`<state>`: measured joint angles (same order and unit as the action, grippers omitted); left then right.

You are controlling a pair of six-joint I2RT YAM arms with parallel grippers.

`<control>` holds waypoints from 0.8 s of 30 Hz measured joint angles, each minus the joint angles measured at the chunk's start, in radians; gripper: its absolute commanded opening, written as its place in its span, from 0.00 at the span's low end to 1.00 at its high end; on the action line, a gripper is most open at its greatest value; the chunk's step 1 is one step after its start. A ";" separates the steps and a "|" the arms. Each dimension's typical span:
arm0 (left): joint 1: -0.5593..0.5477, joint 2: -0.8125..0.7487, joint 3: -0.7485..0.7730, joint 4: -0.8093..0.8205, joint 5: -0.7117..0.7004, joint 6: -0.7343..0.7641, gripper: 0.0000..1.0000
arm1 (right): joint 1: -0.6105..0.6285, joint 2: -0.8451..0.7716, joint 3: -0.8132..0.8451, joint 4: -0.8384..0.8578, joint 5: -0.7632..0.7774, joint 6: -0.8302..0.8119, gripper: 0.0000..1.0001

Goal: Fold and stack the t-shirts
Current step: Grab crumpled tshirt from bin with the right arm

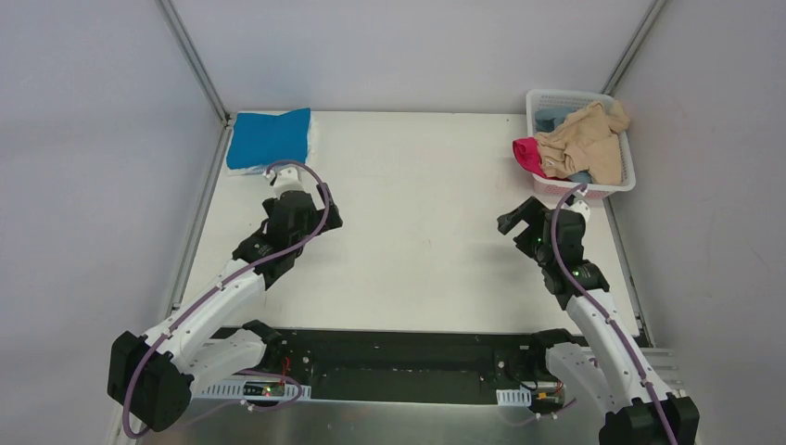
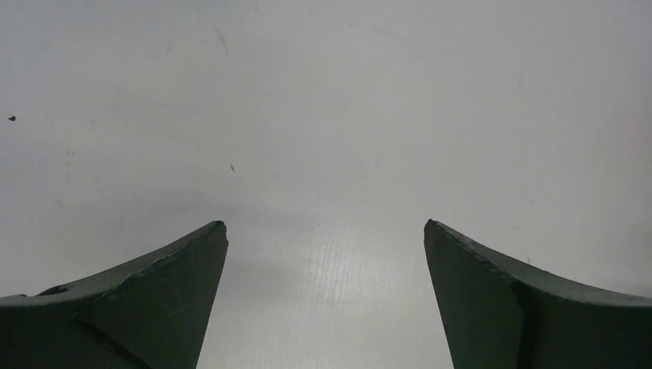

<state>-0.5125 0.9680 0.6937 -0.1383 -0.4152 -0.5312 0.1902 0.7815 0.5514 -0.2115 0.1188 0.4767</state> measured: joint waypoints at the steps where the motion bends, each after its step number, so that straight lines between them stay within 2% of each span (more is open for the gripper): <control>1: 0.005 -0.002 0.000 0.000 0.006 0.000 0.99 | 0.000 0.000 0.000 0.000 0.000 -0.002 1.00; 5: 0.016 -0.003 0.000 -0.002 0.020 0.000 0.99 | 0.000 0.018 0.024 -0.008 -0.001 -0.002 0.99; 9: 0.017 -0.003 0.000 -0.003 0.025 0.000 0.99 | 0.000 0.085 0.124 -0.043 0.000 -0.009 1.00; 17: 0.024 0.030 0.000 -0.004 0.048 -0.004 0.99 | -0.047 0.370 0.548 -0.201 0.166 -0.053 1.00; 20: 0.030 0.052 0.001 -0.008 0.066 -0.007 0.99 | -0.115 0.484 0.695 -0.248 0.263 -0.068 0.99; 24: 0.030 0.067 0.001 -0.010 0.076 -0.010 0.99 | -0.236 0.647 0.877 -0.291 0.303 -0.086 1.00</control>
<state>-0.4824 1.0351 0.6949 -0.1486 -0.3397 -0.5411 -0.0456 1.4281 1.4281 -0.5026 0.4221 0.3904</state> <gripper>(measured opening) 0.990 0.994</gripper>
